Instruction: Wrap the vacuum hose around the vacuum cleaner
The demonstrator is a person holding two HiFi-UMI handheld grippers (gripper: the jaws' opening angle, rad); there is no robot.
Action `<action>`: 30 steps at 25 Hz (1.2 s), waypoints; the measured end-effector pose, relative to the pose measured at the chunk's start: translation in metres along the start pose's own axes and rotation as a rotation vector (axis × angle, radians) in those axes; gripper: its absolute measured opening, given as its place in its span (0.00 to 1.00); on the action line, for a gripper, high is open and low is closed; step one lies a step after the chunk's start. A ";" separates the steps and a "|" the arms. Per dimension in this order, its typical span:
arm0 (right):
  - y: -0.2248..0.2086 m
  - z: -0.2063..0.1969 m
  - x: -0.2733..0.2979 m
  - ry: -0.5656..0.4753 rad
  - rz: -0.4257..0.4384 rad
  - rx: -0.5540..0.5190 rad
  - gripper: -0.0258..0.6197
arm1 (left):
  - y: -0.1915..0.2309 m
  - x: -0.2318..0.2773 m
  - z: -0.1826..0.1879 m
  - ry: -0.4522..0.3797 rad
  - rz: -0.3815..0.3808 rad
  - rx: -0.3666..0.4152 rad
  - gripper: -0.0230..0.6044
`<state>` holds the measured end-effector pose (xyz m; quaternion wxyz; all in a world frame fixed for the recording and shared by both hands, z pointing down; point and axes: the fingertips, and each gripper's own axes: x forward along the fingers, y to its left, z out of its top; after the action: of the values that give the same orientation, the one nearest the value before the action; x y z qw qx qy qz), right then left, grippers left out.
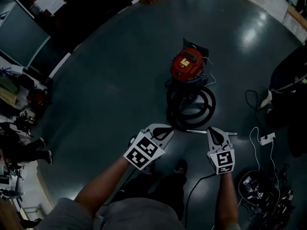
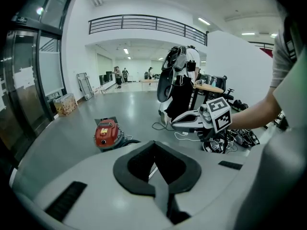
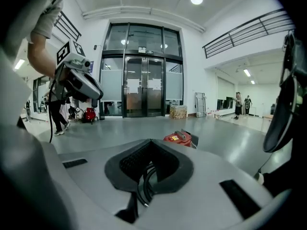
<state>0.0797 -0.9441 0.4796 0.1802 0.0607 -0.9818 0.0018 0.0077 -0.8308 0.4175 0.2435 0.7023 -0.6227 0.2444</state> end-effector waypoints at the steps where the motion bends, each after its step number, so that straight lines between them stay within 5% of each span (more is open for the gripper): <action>1: 0.002 0.008 -0.001 -0.011 -0.013 0.002 0.05 | 0.002 -0.003 0.000 -0.009 -0.003 0.003 0.05; 9: 0.034 0.115 -0.018 -0.113 -0.102 0.042 0.05 | 0.024 -0.054 0.022 -0.107 -0.058 0.052 0.05; 16: 0.102 0.210 -0.021 -0.167 -0.124 0.039 0.05 | 0.060 -0.119 0.043 -0.245 -0.041 -0.003 0.05; 22: 0.156 0.254 -0.006 -0.165 -0.159 0.033 0.05 | 0.080 -0.166 0.043 -0.333 0.000 -0.021 0.05; 30: 0.208 0.297 -0.002 -0.214 -0.127 0.109 0.05 | 0.069 -0.216 0.059 -0.417 -0.084 -0.041 0.05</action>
<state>-0.0487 -0.7450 0.2048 0.0707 0.1323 -0.9880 0.0374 -0.0812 -0.7131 0.2351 0.1338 0.7579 -0.6346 0.0707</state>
